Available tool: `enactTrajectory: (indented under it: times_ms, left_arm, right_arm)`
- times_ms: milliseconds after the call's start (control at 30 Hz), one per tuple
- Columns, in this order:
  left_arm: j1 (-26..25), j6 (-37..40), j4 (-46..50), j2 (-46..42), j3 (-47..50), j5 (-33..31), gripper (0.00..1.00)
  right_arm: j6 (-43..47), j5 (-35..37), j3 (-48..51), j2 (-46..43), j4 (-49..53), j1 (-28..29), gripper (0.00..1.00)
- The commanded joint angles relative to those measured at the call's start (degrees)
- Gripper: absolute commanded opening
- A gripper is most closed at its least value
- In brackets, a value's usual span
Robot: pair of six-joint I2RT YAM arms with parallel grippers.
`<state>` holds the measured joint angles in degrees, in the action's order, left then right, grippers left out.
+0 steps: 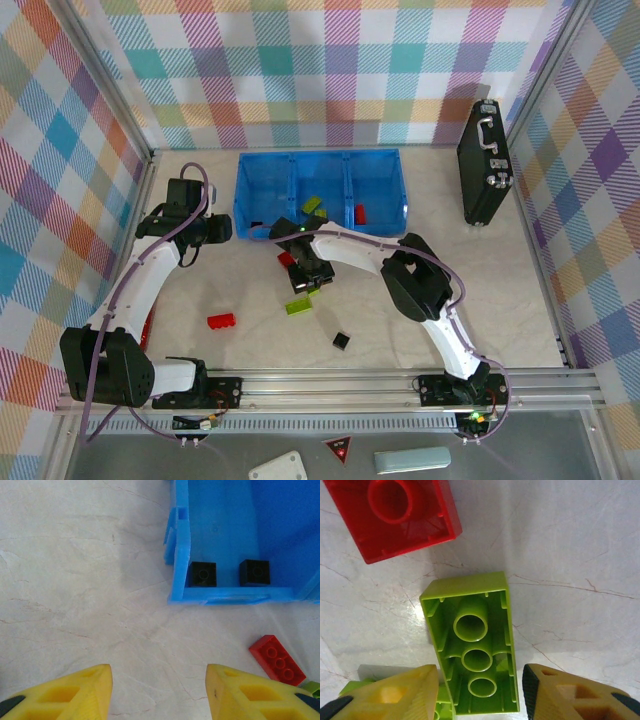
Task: Sort the legos into containers by color
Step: Pick up the lego from the center of the table.
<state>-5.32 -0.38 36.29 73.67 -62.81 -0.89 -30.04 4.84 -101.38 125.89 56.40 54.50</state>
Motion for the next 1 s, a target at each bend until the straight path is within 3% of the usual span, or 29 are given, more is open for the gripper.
enactTrajectory:
  times_ms: [0,967]
  left_arm:
    - [0.76,0.38,1.41,-0.13,-0.83,0.8,0.52]
    - [0.79,0.38,1.46,-1.25,-0.48,0.89,0.52]
  right_arm:
    - [-0.78,-0.61,-1.72,0.89,1.17,0.59,0.48]
    - [-1.7,0.14,-0.66,1.21,0.18,0.68,0.45]
